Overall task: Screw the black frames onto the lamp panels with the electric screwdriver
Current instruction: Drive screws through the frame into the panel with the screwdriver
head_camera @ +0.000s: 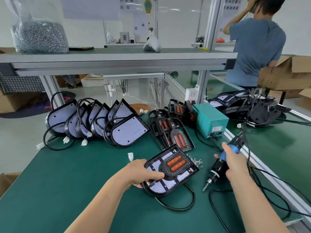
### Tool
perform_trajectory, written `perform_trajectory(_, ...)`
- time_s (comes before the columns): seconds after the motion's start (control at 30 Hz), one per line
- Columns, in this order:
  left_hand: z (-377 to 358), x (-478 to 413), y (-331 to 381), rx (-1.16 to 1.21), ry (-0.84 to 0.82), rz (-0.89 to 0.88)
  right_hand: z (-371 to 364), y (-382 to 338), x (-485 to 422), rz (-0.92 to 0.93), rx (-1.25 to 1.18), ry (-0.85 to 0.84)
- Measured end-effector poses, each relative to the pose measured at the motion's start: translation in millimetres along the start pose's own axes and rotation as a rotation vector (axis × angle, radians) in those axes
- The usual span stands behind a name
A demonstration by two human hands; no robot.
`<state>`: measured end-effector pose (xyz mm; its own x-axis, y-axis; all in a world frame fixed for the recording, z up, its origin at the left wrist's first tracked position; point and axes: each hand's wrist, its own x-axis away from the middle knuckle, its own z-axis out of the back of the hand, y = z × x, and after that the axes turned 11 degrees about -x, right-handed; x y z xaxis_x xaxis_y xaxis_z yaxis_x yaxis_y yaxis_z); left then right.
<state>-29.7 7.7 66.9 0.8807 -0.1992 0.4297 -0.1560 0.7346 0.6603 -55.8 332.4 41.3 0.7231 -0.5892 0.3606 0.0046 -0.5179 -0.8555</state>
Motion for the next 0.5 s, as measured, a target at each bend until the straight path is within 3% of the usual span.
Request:
perform_trajectory(0.13,-12.1,-1.4,7.2,0.185,0.139,0.002,-1.3,15.2,-4.8,0.131,0.334,0.128)
perform_trajectory(0.3,-24.9,1.6,11.8,0.474,0.187,-0.071,-5.2,23.1,-3.4,0.328,0.659,0.117)
perform_trajectory(0.5,-21.2,2.1,13.0,0.694,0.229,-0.184,-6.9,30.9,7.2,0.371,0.729,0.071)
